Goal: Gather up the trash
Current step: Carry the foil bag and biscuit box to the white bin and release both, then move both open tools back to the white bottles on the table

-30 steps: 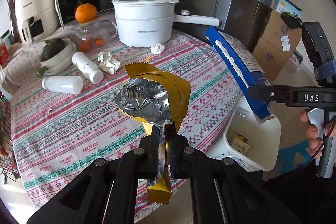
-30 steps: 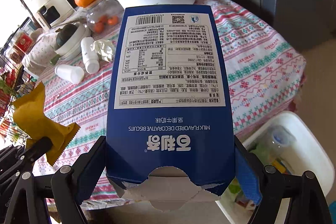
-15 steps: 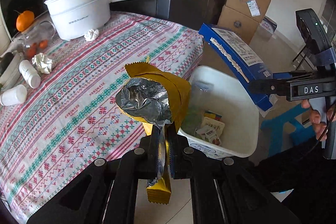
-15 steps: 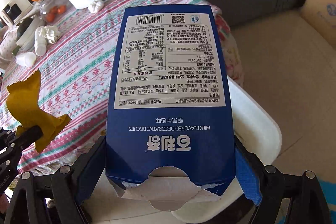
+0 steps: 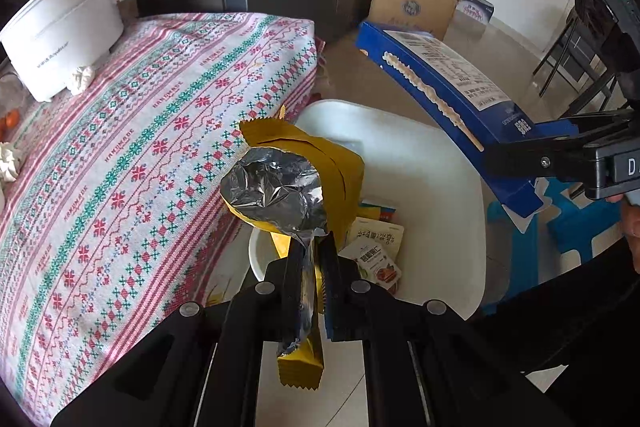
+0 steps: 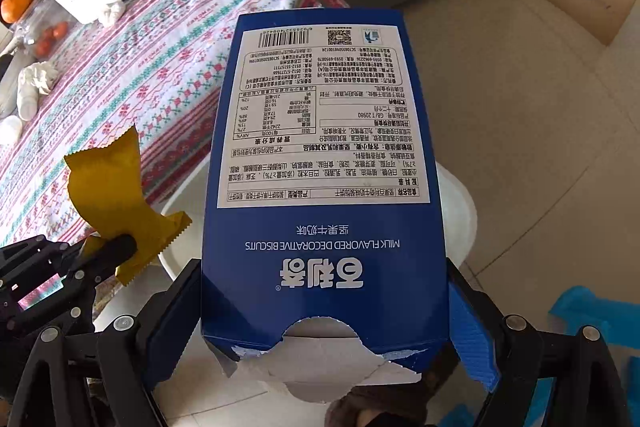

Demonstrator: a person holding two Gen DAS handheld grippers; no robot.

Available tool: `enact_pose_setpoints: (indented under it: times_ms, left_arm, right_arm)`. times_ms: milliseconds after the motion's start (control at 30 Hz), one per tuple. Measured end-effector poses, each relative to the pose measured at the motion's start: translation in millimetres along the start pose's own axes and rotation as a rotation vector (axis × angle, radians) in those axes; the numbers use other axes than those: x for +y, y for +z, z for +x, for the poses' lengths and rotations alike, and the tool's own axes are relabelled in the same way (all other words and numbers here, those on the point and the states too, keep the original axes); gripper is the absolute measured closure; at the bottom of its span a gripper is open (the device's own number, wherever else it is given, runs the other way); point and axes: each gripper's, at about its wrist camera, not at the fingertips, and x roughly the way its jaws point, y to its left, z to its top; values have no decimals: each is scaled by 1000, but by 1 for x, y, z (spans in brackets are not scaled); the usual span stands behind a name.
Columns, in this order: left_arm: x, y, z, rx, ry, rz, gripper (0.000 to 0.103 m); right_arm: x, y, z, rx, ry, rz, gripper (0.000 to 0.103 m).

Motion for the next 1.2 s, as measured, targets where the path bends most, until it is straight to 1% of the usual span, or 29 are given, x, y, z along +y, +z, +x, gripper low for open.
enact_pose_setpoints:
  times_ms: [33,67,100,133,167,200,233,300,433,633,800,933,1000,1067,1133,1200]
  left_arm:
    - [0,1,3,1,-3,-2,91]
    - [0,2,5,0,-19,-5,91]
    - [0,2,7,5,-27,-8,85]
    - [0,3,8,12,-24,-12,75]
    - [0,4,9,19,-17,-13,69]
    - [0,4,8,20,-11,-15,57]
    - [0,4,6,15,-8,-16,48]
    - [3,5,0,7,2,-19,43]
    - [14,4,-12,6,21,-49,41]
    - [36,-1,-25,2,39,-114,40]
    - [51,-8,-33,0,58,-142,39]
    - [63,-13,-40,-3,74,-161,39]
    - [68,-15,-44,-5,79,-174,39]
    - [73,-16,-47,-6,83,-188,39]
    - [77,-18,-51,-9,85,-200,39]
    - [81,-20,-55,-12,88,-210,39]
  right_arm:
    - [-3,-1,1,4,-5,4,11]
    - [-5,-1,2,8,-9,7,11]
    - [-6,-2,3,12,-14,11,11]
    - [-9,-3,4,17,-17,14,11]
    - [-11,-3,6,25,-20,18,11]
    - [-12,-4,7,31,-23,23,11]
    - [-14,-5,8,36,-25,26,11]
    - [-16,-6,10,46,-30,28,11]
    - [-17,-7,18,85,-38,23,11]
    - [-7,-14,40,186,-55,-24,11]
    - [5,-20,55,263,-31,-62,11]
    - [9,-23,60,284,-33,-92,11]
    - [15,-24,61,280,-30,-105,10]
    - [21,-23,58,265,-52,-133,6]
    - [27,-22,57,254,-71,-151,6]
    - [30,-20,56,252,-64,-150,6]
